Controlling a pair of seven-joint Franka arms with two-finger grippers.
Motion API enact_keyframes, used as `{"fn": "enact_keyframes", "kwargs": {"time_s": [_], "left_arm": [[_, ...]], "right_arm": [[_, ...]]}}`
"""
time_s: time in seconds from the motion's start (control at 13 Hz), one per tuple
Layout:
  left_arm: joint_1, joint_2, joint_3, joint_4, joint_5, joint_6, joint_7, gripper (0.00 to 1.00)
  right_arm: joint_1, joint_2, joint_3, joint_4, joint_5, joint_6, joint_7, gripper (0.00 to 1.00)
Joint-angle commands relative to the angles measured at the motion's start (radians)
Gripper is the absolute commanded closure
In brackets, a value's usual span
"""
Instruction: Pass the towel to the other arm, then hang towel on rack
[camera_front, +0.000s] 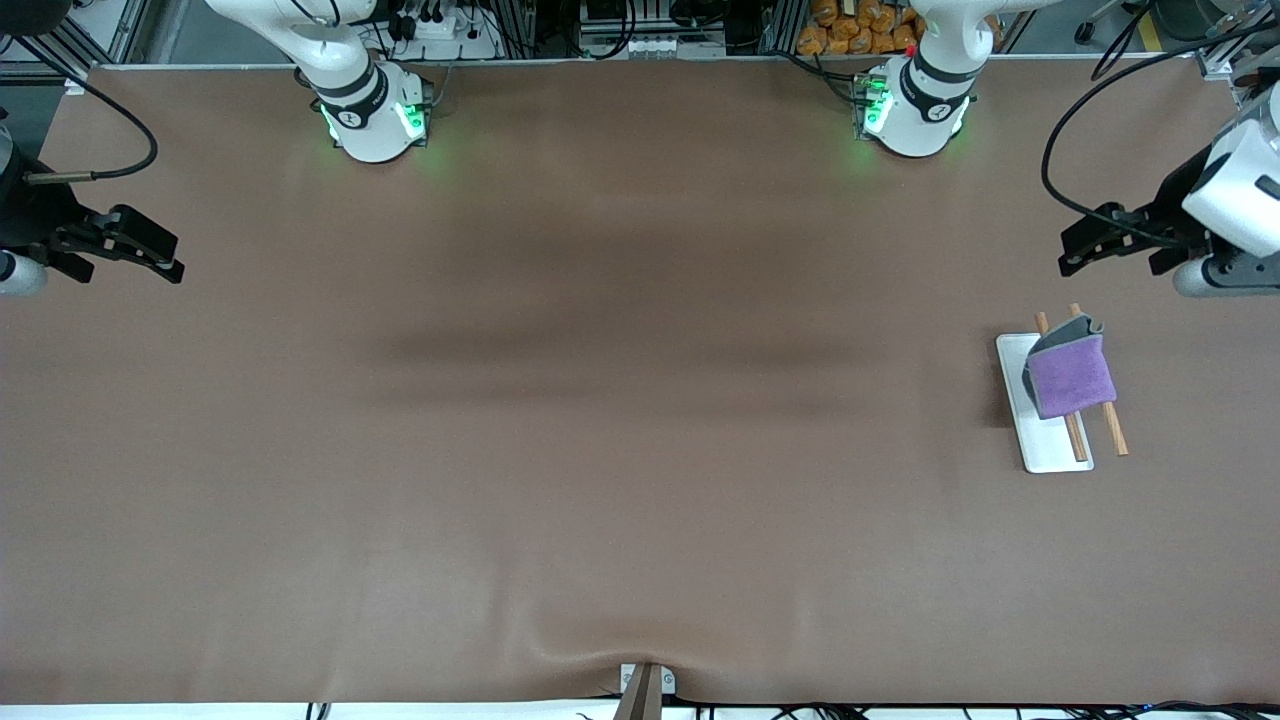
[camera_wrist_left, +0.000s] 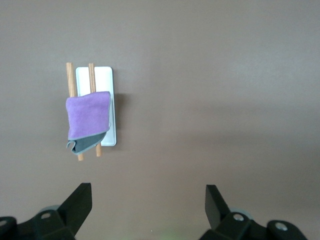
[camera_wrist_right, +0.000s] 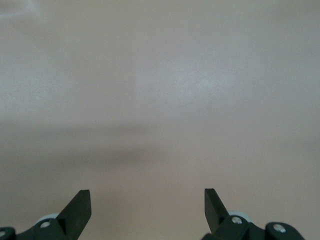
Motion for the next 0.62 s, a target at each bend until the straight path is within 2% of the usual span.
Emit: {"fn": "enact_keyframes", "kwargs": {"time_s": [0.0,0.23,0.54], "left_arm": [[-0.067,-0.05,0.068,-0.048,0.039,0.012,-0.01,0.0],[-0.124,-0.068,0.136,-0.048,0.057,-0.023,-0.011,0.0],[-0.129,-0.068,0.146,-0.039,0.057,-0.03,-0.001,0.0]], "right_arm": [[-0.013,0.006,0.004,0.019,0.016,-0.012,-0.009,0.0],[-0.018,0.006,0.002,0.019,0.024,-0.012,-0.009,0.0],[-0.019,0.007,0.002,0.019,0.024,-0.012,-0.009,0.0]]}}
